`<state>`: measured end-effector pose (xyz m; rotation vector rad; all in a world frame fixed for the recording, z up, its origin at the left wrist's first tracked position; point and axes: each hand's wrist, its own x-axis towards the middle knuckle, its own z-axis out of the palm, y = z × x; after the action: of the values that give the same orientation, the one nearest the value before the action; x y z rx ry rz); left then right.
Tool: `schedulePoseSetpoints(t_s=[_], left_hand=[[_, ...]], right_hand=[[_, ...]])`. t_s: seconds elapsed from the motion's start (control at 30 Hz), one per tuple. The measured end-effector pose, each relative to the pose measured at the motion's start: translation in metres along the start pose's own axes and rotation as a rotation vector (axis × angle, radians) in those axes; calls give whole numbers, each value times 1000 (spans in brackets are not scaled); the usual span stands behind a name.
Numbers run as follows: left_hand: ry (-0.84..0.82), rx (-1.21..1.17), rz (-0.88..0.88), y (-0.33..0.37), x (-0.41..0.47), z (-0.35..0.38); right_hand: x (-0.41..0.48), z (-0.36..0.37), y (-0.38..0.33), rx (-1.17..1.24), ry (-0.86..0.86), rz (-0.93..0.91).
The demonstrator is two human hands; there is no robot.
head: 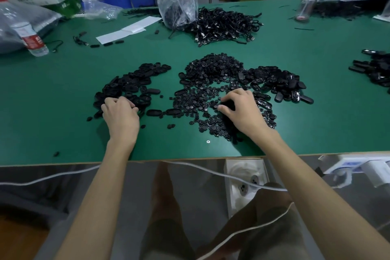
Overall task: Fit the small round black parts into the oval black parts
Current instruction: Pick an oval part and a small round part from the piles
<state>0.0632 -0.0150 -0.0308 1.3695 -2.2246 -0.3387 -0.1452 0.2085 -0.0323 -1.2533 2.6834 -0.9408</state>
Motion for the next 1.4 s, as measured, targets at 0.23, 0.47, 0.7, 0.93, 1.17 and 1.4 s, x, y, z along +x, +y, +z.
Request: schedulePoseSetpoints(t_s=[0.23,0.47,0.7,0.93,1.17,1.4], left_hand=[[0,-38,60,3,6,-3],[53,-69,88,2,-2,3],[53,-94,86,-4,-2,5],[125,-39,83,-3,1,8],[258,-60,79,2,1,3],[73,-644,193,62,-13,3]], right_hand=[[1,6,1,36,86,-22],[-4,7,1,3,133,-89],[-3,9,0,-46,27,-151],[0,11,2,55,52,-108],[-1,9,2,91,86,-96],[-4,-1,1,359,219,18]])
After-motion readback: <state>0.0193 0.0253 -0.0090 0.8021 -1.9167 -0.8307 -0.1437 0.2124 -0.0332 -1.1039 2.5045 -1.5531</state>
